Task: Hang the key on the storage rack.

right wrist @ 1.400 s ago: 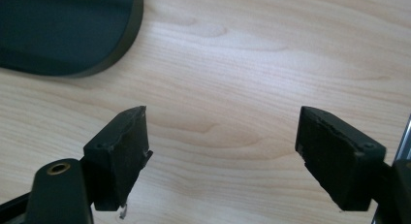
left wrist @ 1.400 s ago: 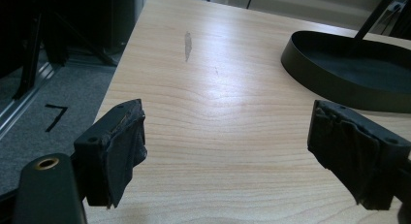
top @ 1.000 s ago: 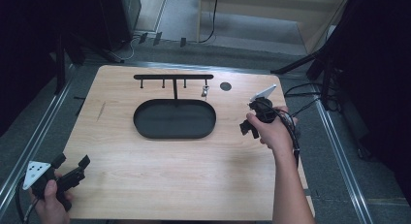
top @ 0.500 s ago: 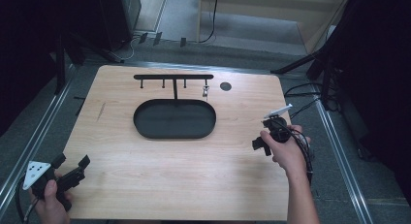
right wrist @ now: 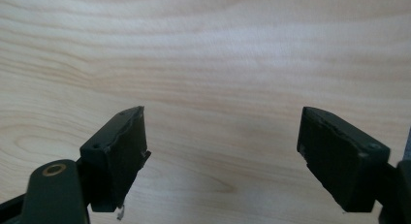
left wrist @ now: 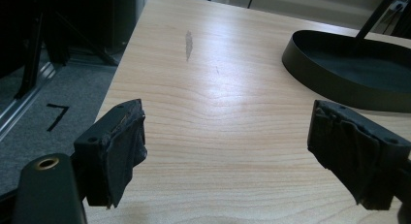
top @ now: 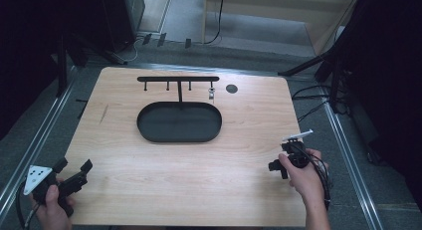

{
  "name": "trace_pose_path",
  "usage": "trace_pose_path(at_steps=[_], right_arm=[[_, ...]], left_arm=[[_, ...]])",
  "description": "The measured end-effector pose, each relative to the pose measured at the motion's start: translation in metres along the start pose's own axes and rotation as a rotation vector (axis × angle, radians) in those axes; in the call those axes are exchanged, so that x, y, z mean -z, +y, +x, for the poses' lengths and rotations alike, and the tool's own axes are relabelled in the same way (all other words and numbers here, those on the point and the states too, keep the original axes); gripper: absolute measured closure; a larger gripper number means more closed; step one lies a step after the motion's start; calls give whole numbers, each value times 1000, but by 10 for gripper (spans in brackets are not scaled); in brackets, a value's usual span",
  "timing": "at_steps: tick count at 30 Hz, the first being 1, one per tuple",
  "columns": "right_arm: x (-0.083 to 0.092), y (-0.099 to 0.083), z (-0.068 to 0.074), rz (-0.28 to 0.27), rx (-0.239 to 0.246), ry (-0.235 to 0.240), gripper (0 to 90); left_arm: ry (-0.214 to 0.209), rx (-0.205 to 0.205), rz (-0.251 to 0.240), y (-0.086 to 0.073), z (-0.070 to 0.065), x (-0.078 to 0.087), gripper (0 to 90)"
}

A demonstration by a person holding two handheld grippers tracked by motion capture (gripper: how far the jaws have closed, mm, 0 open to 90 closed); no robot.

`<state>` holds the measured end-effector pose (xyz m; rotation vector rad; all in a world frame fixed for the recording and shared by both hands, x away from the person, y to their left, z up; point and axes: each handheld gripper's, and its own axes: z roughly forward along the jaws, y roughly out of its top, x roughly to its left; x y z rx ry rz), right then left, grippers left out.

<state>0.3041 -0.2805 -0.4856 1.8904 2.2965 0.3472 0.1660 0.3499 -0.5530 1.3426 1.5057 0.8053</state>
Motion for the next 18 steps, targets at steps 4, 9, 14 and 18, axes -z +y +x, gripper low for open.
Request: trace_pose_path(at_steps=[4, 9, 14, 18], right_arm=[[-7, -14, -8, -11, -25, 0, 187], [-8, -30, -18, -55, -44, 11, 188], [-8, -47, -28, -131, -54, 22, 189], [-11, -61, -36, -209, -73, 12, 205]], left_arm=[[1, -3, -2, 0, -1, 0, 139], [1, -5, -2, 0, -1, 0, 139], [1, -9, -1, 0, -1, 0, 139], [0, -4, -3, 0, -1, 1, 139]])
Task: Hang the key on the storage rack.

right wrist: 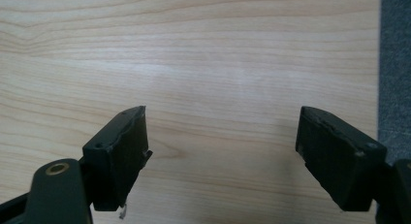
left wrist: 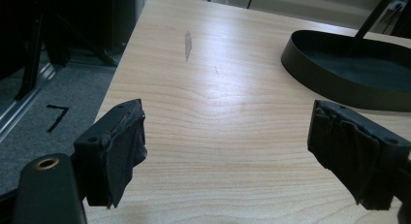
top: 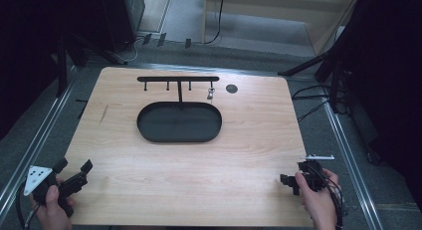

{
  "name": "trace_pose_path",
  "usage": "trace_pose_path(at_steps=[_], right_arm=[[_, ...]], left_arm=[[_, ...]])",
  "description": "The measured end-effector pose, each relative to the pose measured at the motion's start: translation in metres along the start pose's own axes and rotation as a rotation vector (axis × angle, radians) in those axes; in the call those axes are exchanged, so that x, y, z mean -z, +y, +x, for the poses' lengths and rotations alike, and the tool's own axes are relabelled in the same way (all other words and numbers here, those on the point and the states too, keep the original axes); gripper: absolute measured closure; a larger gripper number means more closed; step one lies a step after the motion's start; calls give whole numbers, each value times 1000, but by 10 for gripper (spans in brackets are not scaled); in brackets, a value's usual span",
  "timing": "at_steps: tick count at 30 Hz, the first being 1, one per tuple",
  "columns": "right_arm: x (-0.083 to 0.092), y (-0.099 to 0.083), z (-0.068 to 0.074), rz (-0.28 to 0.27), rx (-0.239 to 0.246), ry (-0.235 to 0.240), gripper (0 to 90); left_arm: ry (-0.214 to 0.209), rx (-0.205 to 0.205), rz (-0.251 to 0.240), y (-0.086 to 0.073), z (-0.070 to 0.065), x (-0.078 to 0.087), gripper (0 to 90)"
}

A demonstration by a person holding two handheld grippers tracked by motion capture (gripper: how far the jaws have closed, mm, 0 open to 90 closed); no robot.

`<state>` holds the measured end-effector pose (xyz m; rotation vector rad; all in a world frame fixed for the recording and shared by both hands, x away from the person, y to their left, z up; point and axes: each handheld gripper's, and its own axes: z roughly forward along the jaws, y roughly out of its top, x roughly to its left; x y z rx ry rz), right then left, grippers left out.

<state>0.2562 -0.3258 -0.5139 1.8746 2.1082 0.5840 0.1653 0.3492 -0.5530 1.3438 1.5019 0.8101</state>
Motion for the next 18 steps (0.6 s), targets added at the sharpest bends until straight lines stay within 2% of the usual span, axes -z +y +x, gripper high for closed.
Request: trace_pose_path(at_steps=[4, 6, 9, 13, 18], right_arm=[[-3, -15, -8, -81, -25, 16, 209], [-4, -22, -12, -140, -30, 25, 217], [-4, -32, -17, -218, -63, 61, 217], [-4, -43, -21, -292, -58, 104, 218], [-4, -54, -22, -385, -44, 85, 222]], left_arm=[[1, -4, 1, 0, 0, 0, 139], [0, -3, 1, 0, 0, 0, 139], [-1, 0, 1, 0, 0, 0, 139], [-2, 4, 2, 0, 0, 0, 139], [0, -2, 4, 0, -1, 0, 139]])
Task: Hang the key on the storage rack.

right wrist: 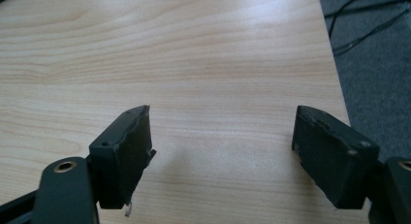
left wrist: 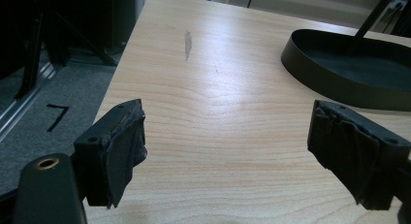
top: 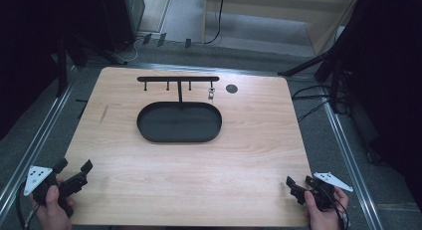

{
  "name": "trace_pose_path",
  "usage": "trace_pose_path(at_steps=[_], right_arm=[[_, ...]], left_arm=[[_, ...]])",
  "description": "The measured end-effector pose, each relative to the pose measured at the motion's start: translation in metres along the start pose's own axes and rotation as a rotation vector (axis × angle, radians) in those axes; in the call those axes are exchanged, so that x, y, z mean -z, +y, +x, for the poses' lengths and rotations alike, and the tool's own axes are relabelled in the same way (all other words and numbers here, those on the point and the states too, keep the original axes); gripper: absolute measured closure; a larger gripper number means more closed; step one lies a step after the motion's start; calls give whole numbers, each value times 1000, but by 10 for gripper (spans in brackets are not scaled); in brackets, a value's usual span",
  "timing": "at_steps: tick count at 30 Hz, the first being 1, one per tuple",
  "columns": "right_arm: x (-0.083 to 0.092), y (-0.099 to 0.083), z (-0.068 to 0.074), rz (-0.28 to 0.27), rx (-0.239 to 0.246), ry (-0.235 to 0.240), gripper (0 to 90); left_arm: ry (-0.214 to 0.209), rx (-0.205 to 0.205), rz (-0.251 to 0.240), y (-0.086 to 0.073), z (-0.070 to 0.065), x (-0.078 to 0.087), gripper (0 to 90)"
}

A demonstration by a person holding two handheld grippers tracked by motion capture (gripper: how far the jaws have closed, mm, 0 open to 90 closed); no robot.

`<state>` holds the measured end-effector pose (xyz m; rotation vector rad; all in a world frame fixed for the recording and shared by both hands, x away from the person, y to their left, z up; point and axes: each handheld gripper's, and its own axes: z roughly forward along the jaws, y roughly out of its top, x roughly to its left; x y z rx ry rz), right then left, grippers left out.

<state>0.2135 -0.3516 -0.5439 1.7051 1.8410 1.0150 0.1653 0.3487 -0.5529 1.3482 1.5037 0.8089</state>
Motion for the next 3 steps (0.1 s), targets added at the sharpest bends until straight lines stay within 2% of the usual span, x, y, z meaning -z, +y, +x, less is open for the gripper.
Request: trace_pose_path(at_steps=[3], right_arm=[[2, -1, 2, -25, 8, 8, 222]], left_arm=[[2, 0, 0, 0, 0, 0, 139]])
